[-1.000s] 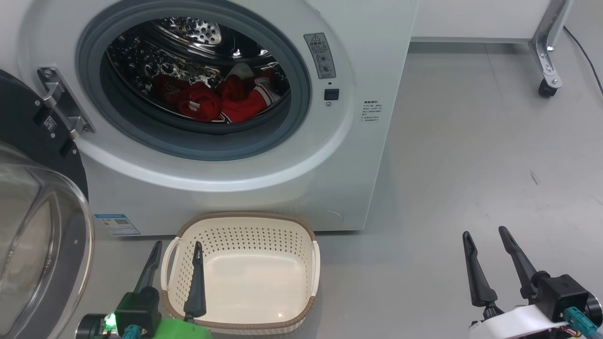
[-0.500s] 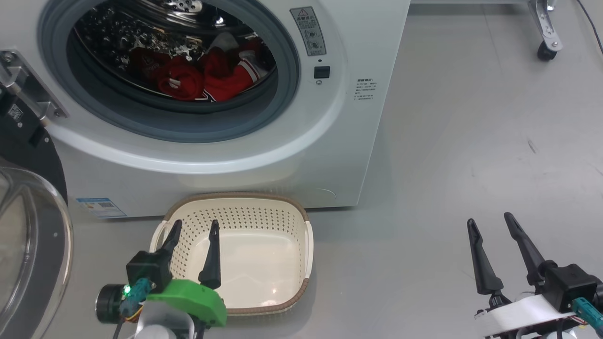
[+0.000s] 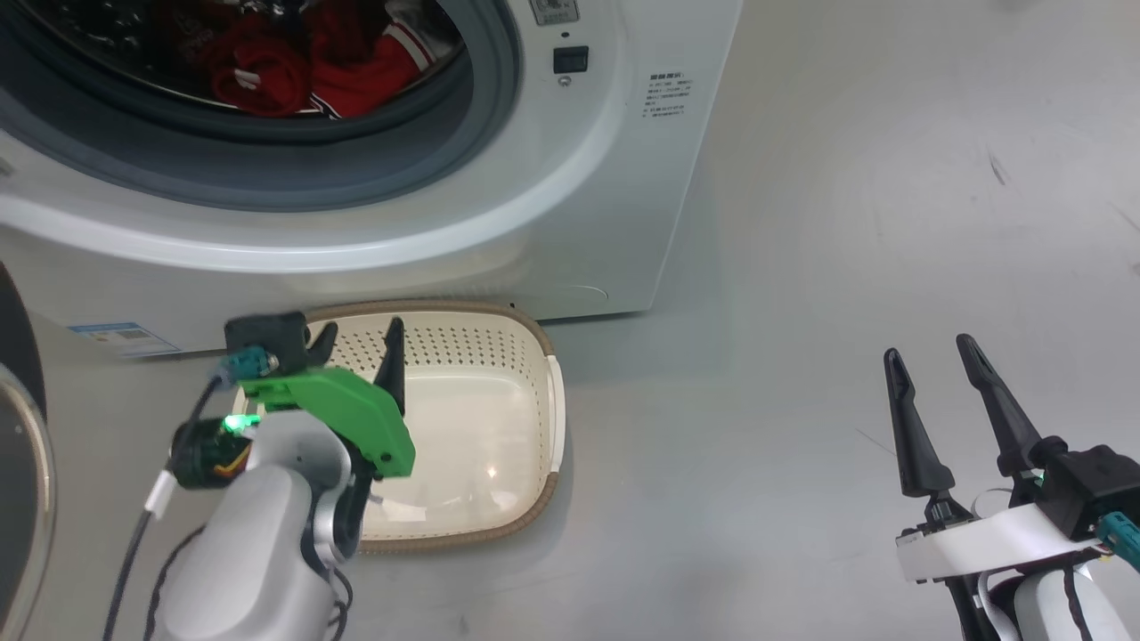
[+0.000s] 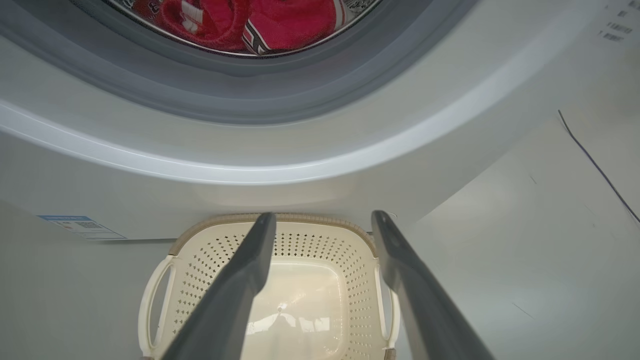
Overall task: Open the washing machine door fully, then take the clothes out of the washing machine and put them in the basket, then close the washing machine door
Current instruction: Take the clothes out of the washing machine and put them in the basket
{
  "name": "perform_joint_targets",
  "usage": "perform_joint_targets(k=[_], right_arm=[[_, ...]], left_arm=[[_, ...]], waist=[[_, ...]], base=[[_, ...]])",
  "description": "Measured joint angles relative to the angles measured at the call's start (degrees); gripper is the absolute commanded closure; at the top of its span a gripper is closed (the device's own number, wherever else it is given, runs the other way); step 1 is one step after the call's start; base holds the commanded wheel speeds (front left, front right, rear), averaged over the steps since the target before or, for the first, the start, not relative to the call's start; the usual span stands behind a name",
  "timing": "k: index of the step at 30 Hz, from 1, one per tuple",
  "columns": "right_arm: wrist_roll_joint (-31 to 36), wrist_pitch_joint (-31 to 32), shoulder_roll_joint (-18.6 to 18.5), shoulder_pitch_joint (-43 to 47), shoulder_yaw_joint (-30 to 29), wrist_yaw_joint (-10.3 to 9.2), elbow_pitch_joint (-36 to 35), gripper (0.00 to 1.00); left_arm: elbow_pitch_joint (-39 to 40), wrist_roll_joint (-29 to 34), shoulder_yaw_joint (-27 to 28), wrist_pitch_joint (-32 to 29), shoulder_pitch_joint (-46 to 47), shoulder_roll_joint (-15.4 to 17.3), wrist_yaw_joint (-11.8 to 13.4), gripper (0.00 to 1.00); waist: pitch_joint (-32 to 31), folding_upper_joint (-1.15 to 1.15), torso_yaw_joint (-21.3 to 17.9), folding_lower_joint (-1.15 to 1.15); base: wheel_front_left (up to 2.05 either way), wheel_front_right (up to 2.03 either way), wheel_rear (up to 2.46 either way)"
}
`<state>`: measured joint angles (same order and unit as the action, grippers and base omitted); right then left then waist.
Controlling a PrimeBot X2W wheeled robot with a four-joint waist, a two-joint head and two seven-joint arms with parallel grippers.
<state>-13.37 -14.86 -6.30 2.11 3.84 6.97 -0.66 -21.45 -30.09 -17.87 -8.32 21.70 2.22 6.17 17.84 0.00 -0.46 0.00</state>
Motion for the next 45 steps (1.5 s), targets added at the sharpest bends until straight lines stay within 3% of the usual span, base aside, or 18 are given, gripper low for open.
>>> perform_joint_targets(k=[5, 23, 28, 45], right_arm=[[-1.29, 0.0, 0.01, -1.92, -0.05, 0.01, -0.3, 0.0], [-5.03, 0.0, 0.36, -10.04, 1.67, 0.02, -0.87, 0.0], [-6.08, 0.0, 0.48, -11.64, 2.71, 0.02, -0.66, 0.0], [-8.82, 0.0, 0.76, -15.83, 5.82, 0.03, 1.53, 0.0]], left_arm=[[-0.92, 0.4, 2.01, -4.09, 7.45, 0.57, 0.01, 0.0], [-0.2, 2.71, 9.78, -13.81, 30.55, 8.88, 0.2, 0.0], [0.18, 4.66, 11.02, -14.58, 34.81, 11.58, 0.36, 0.0], [-4.57, 8.76, 11.88, -19.05, 40.74, 15.1, 0.64, 0.0]], waist=[[3.26, 0.0, -1.68, 0.0], [15.75, 0.0, -7.35, 0.0], [18.54, 0.0, -9.05, 0.0], [24.83, 0.0, -15.25, 0.0]], base=[[0.0, 0.0, 0.0], [0.0, 0.0, 0.0], [0.0, 0.0, 0.0], [0.0, 0.0, 0.0]])
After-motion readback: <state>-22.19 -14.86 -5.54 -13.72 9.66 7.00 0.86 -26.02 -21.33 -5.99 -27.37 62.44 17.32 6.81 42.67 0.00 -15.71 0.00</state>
